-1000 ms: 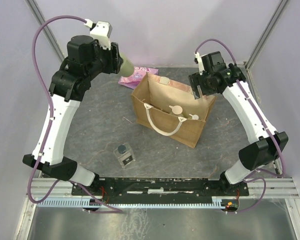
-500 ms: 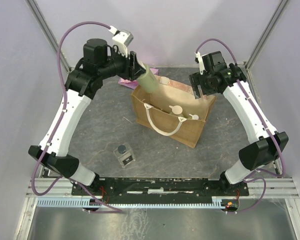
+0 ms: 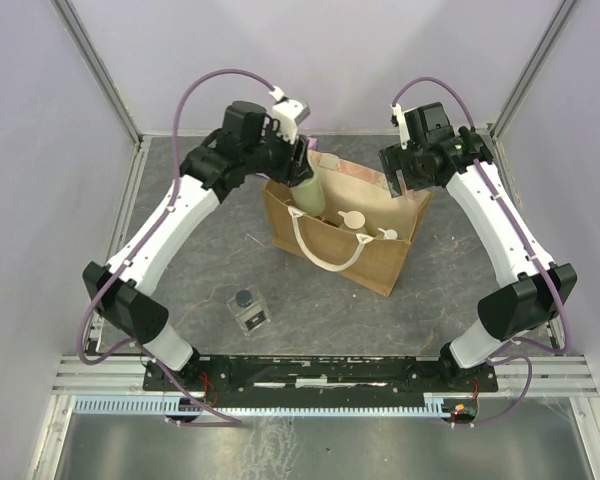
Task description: Place the personal care products into the canvas bag
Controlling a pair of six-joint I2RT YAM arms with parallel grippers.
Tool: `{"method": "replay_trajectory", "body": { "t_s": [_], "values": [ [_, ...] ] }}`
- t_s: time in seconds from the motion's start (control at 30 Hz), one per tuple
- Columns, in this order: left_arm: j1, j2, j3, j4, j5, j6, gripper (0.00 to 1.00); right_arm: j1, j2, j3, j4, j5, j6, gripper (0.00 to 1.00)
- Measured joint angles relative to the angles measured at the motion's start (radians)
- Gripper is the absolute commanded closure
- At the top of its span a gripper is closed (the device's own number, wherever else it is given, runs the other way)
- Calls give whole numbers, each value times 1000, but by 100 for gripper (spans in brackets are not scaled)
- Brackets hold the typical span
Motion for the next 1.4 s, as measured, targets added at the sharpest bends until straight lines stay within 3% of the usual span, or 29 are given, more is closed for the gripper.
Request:
{"method": "replay_trajectory", "body": {
  "t_s": [0.23, 0.53, 0.97, 1.2, 1.4],
  "values": [
    [-100, 119, 8, -21, -119, 80, 97, 0, 0, -13, -1, 19, 0, 4],
    [-104, 145, 2, -51, -286, 117, 97, 0, 0, -15, -2, 29, 0, 4],
    [-103, 165, -114, 23, -283, 116, 97, 0, 0, -15, -2, 37, -1, 4],
    [-99, 178, -169, 68, -261, 116, 82, 0, 1, -16, -2, 36, -1, 3],
    [-84, 178, -227, 107, -245, 106, 59, 0, 2, -22, -3, 36, -1, 3]
  ]
}}
